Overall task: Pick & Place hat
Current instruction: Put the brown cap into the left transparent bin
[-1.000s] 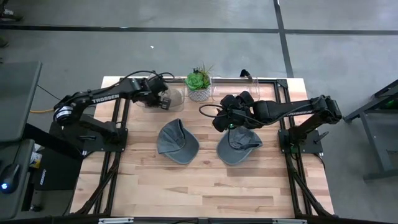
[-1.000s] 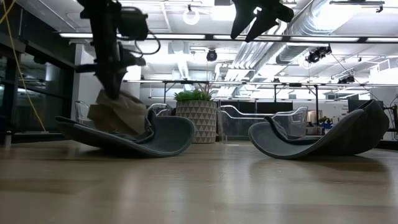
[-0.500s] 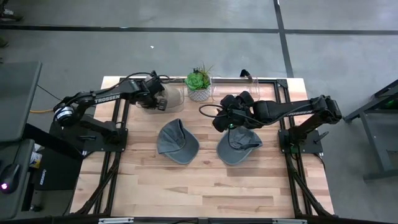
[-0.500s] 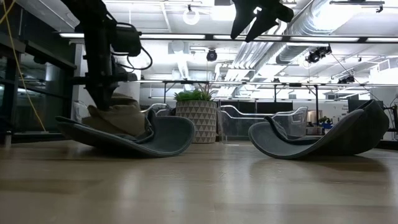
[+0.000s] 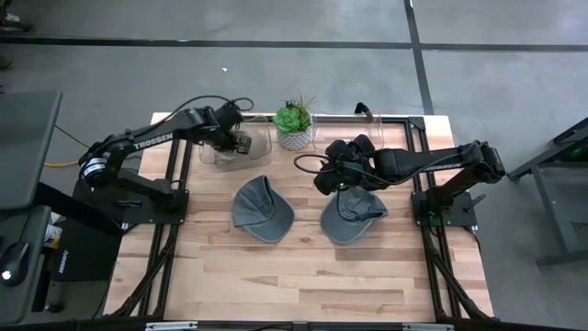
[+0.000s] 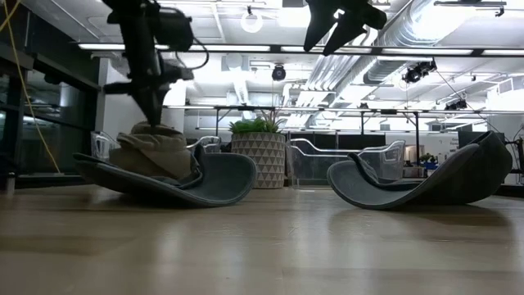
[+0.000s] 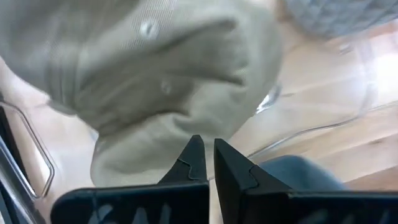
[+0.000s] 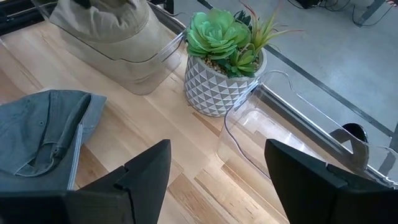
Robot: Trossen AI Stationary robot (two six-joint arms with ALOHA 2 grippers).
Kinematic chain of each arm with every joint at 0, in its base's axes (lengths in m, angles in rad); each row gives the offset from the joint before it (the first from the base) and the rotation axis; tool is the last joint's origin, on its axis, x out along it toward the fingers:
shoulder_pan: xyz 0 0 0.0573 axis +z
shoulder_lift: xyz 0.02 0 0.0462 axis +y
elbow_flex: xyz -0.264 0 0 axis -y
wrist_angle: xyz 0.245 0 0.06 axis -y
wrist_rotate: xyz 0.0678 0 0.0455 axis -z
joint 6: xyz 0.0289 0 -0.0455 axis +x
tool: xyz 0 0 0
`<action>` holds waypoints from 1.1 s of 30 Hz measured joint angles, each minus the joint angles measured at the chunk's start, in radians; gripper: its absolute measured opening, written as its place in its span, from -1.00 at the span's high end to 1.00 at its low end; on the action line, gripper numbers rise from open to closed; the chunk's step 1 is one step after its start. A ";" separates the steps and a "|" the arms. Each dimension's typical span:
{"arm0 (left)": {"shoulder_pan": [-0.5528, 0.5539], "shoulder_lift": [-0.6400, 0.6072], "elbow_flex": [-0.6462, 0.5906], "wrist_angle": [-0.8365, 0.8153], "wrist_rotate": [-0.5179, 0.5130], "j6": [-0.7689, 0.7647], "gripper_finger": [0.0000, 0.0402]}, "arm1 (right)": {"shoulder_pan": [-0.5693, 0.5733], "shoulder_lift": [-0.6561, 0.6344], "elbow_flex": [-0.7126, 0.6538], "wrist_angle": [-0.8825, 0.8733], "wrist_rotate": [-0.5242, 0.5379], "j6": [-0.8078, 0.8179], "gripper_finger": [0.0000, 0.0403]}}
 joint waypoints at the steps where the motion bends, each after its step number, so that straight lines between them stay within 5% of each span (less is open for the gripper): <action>1: 0.000 0.000 0.017 -0.005 -0.004 0.000 1.00 | 0.000 0.000 0.000 0.000 0.000 0.000 -0.27; 11: 0.047 0.006 0.050 0.141 -0.232 0.068 1.00 | 0.000 0.000 0.000 0.000 0.012 0.000 -0.27; 21: 0.178 0.132 0.050 0.155 -0.198 0.074 1.00 | 0.000 0.000 0.000 0.000 -0.003 0.000 -0.27; 33: 0.196 0.149 0.050 0.032 -0.072 0.056 1.00 | 0.000 0.000 0.000 0.000 -0.008 0.019 -0.27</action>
